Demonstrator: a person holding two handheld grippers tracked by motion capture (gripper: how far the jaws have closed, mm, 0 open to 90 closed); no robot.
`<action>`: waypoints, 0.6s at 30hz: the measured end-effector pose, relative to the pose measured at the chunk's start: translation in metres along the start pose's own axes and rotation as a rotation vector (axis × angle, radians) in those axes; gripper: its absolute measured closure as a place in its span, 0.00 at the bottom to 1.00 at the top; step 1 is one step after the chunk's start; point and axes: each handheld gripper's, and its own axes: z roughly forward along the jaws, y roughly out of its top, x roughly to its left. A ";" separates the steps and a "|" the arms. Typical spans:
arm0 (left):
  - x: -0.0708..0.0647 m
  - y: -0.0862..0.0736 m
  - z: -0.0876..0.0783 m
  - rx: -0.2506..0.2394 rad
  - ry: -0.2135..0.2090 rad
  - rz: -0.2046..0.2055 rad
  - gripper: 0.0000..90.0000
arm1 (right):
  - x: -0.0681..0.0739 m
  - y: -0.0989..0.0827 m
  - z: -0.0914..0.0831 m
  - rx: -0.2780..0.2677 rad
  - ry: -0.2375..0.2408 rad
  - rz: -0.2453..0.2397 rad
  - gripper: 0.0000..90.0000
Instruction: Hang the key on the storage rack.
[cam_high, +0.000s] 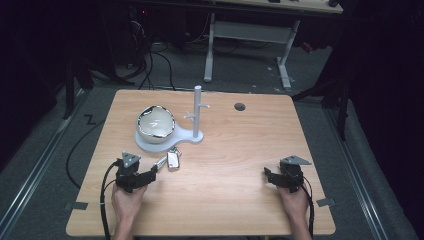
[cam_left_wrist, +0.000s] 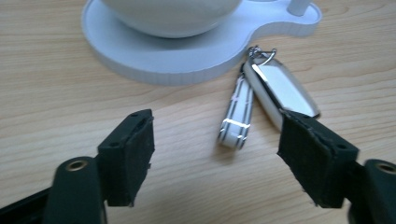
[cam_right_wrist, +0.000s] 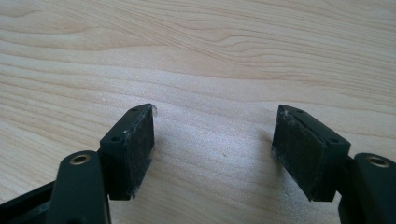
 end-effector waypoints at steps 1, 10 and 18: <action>-0.004 0.003 0.003 -0.001 -0.004 0.011 0.28 | 0.000 0.000 0.000 0.000 0.000 0.000 0.33; -0.023 0.017 0.024 0.049 -0.041 0.039 0.24 | 0.000 0.000 0.000 0.000 0.000 0.000 0.33; -0.037 0.027 0.043 0.071 -0.064 0.057 0.21 | 0.000 0.000 0.000 -0.001 0.001 0.000 0.33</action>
